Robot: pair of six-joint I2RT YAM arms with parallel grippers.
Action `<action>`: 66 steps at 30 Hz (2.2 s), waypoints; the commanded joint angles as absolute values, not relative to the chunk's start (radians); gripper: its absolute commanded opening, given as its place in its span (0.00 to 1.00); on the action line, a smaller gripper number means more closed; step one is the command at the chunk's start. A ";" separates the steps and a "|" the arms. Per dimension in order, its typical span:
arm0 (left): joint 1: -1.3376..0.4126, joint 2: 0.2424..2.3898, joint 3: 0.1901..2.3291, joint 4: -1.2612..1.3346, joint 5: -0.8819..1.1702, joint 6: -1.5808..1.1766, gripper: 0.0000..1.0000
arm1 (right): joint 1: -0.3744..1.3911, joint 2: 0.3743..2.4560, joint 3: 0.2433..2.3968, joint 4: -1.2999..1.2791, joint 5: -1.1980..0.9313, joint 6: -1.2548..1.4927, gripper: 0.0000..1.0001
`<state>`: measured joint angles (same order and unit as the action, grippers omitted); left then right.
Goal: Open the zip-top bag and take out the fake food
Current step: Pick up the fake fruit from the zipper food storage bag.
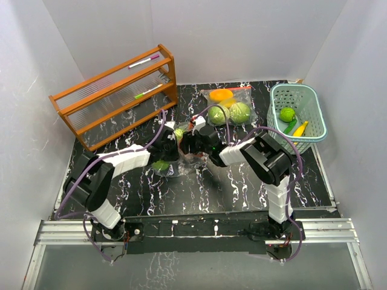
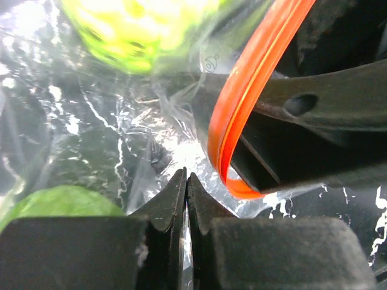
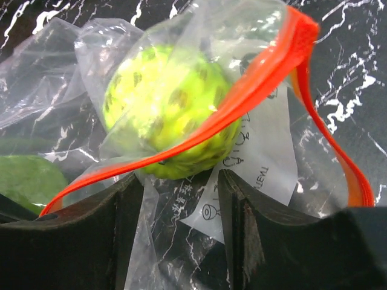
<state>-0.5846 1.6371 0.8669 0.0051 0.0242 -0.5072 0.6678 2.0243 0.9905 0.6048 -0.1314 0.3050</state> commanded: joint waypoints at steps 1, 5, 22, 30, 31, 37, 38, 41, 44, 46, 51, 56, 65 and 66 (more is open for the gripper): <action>-0.542 1.512 0.879 -0.056 -0.020 -0.505 0.00 | 0.670 1.981 0.947 0.638 -0.093 0.332 0.52; -0.499 1.441 0.864 -0.019 -0.067 -0.548 0.00 | 0.661 1.955 0.895 0.663 -0.099 0.369 0.51; -0.468 1.792 1.033 0.159 0.045 -0.633 0.00 | 0.652 1.754 0.738 0.761 -0.144 0.444 0.57; -0.477 1.909 1.039 0.168 0.094 -0.629 0.00 | 0.649 1.739 0.803 0.637 -0.053 0.353 0.75; -0.477 1.901 1.032 0.165 0.093 -0.624 0.00 | 0.648 1.740 0.814 0.612 -0.029 0.338 0.77; -0.478 1.876 0.987 0.169 0.115 -0.604 0.00 | 0.649 1.808 0.878 0.531 0.075 0.245 0.87; -0.478 1.876 0.981 0.172 0.120 -0.605 0.00 | 0.649 1.812 0.886 0.531 0.093 0.233 0.87; -0.479 1.871 0.964 0.188 0.141 -0.603 0.00 | 0.649 1.841 0.924 0.529 0.108 0.194 0.90; -0.479 1.871 0.965 0.191 0.159 -0.599 0.00 | 0.649 1.885 0.977 0.507 0.116 0.166 0.93; -0.478 1.866 0.965 0.186 0.162 -0.595 0.00 | 0.648 1.903 0.996 0.508 0.121 0.160 0.93; -0.479 1.848 0.960 0.179 0.159 -0.593 0.00 | 0.648 1.916 1.009 0.505 0.111 0.161 0.85; -0.479 1.839 0.944 0.164 0.145 -0.600 0.00 | 0.648 1.842 0.940 0.507 0.143 0.183 0.62; -0.479 1.868 0.967 0.136 0.140 -0.596 0.00 | 0.578 1.509 0.780 0.424 0.029 0.223 0.59; -0.479 1.869 0.966 0.138 0.140 -0.597 0.00 | 0.551 1.471 0.771 0.406 0.001 0.236 0.59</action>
<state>-0.4732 1.8645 0.9688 0.2398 0.1425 -0.6136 0.6235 1.6268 0.7975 0.4099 0.0788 0.1993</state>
